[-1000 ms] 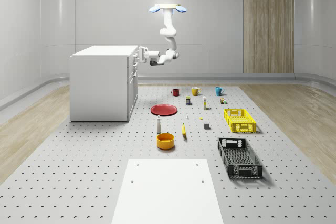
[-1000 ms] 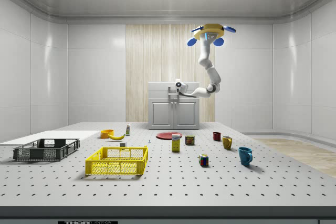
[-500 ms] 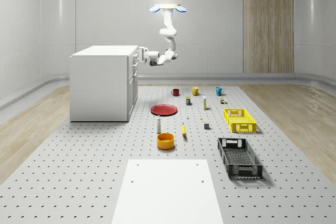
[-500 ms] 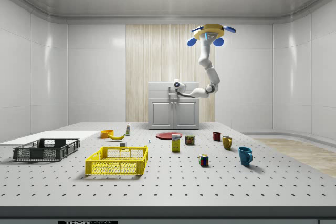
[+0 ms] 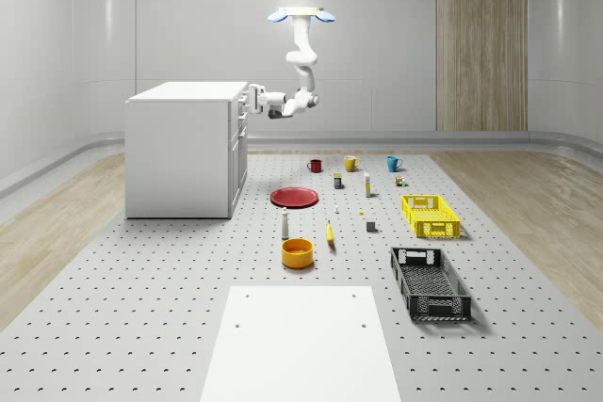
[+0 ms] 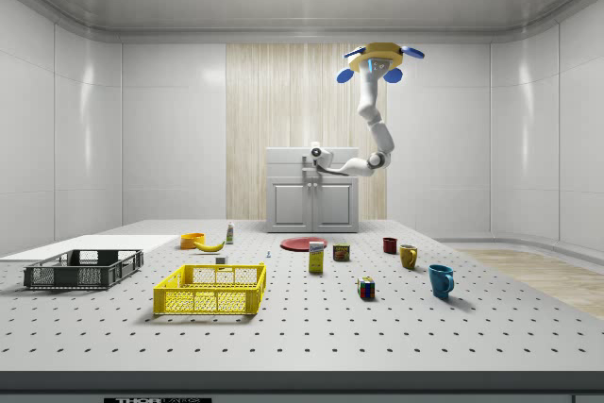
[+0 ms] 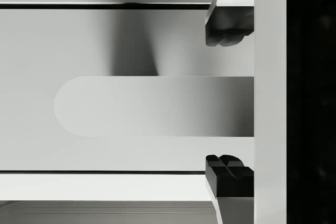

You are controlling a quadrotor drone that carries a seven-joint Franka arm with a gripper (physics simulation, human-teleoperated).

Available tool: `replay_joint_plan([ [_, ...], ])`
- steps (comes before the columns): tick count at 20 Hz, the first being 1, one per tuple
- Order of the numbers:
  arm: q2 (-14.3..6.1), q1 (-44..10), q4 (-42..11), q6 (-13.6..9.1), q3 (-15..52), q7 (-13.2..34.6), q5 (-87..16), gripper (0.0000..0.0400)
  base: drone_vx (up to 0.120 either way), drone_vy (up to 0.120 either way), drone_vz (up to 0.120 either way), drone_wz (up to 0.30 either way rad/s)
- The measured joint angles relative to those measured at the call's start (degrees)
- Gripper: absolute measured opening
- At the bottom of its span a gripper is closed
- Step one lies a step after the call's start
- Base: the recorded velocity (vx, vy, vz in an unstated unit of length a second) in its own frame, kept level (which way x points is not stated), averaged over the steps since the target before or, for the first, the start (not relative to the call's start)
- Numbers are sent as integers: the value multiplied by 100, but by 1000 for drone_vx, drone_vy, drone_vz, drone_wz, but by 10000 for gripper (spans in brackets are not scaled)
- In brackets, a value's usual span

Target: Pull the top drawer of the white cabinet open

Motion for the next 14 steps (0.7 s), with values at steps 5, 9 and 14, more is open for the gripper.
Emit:
replay_joint_plan([
  [5,21,-73,18,-35,46,3,7,162,0,0,0,0],
  [9,24,-124,21,-57,82,7,15,126,0,0,0,0],
  [14,-34,-199,-31,-137,73,64,-36,120,0,0,0,0],
])
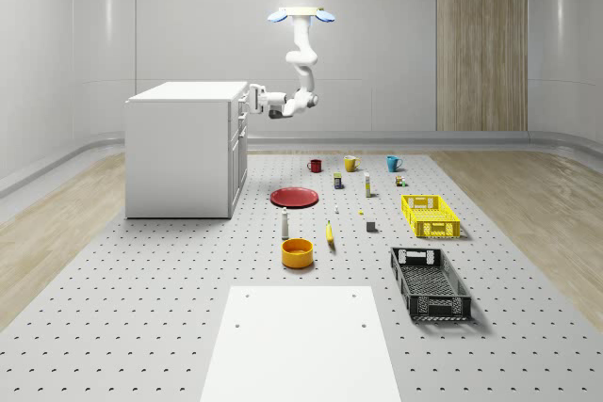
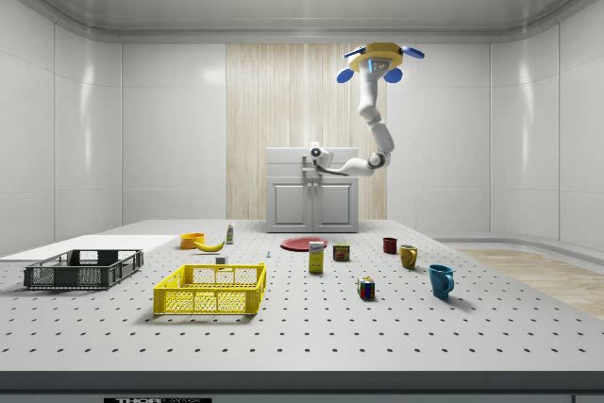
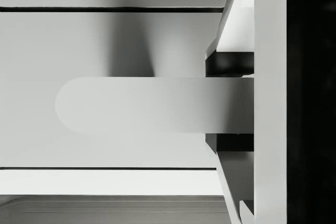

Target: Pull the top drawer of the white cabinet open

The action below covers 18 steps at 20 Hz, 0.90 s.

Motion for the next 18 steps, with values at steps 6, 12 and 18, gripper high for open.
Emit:
replay_joint_plan([
  [6,-92,-75,-103,-109,-65,-116,-76,124,0,0,0,0],
  [12,-197,-149,-200,-247,-145,-51,-152,114,0,0,0,0],
  [18,-397,-262,-360,-480,-331,89,-366,117,0,0,0,0],
])
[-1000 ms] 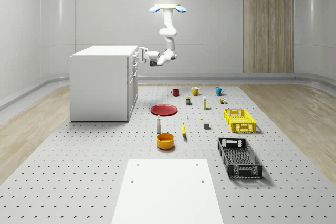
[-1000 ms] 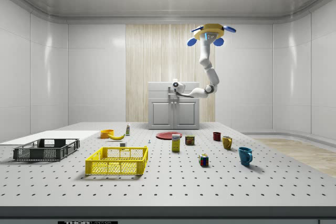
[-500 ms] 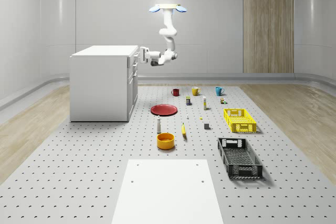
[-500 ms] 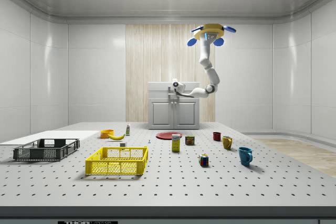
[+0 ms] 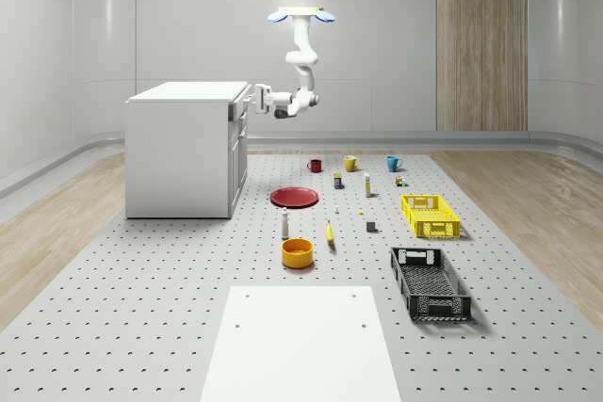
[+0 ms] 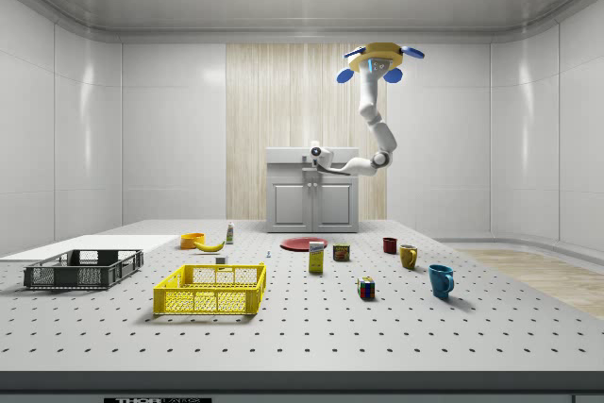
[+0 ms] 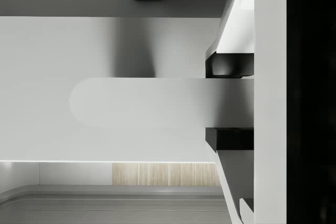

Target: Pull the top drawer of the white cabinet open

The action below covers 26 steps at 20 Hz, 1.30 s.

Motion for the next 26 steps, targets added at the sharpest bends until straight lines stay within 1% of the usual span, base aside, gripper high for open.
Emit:
replay_joint_plan([
  [4,-142,-78,-116,-180,-165,74,-173,118,0,0,0,0],
  [5,-184,-98,-119,-207,-190,246,-239,138,0,0,0,0],
  [6,-244,-130,-95,-237,-211,409,-400,173,0,0,0,0],
  [8,-268,-142,-145,-293,-276,309,-417,154,0,0,0,0],
  [11,-291,-149,-196,-349,-346,243,-427,136,0,0,0,0],
  [12,-325,-159,-190,-364,-363,433,-478,159,0,0,0,0],
  [13,-356,-177,-196,-365,-392,230,-601,177,0,0,0,0],
  [14,-338,-163,-249,-401,-454,57,-576,161,0,0,0,0],
  [17,-413,-189,-313,-527,-593,119,-644,132,0,0,0,0],
  [20,-482,-219,-367,-644,-728,173,-736,118,0,0,0,0],
  [24,-577,-266,-431,-811,-930,242,-912,118,0,0,0,0],
  [25,-579,-266,-468,-811,-970,63,-926,136,0,0,0,0],
  [26,-643,-269,-443,-824,-1007,356,-1004,137,0,0,0,0],
])
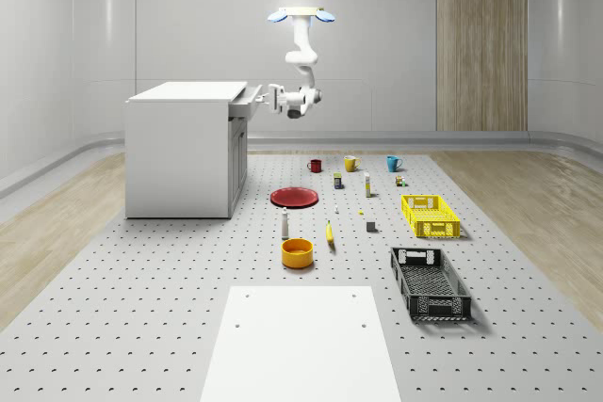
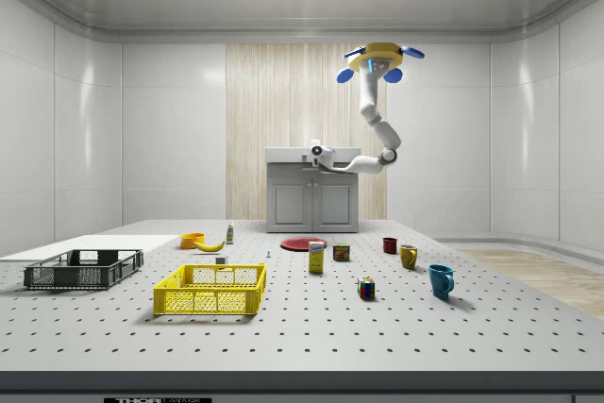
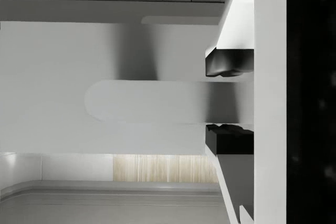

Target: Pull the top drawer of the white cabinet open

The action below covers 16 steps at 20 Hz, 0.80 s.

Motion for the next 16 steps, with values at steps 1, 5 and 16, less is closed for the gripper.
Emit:
replay_joint_plan([
  [1,-176,-3,112,-23,-62,586,-406,255,0,0,0,0],
  [5,-198,134,13,-134,-471,50,-659,161,0,0,0,0],
  [16,-271,86,-98,-576,-1100,11,-937,157,0,0,0,0],
])
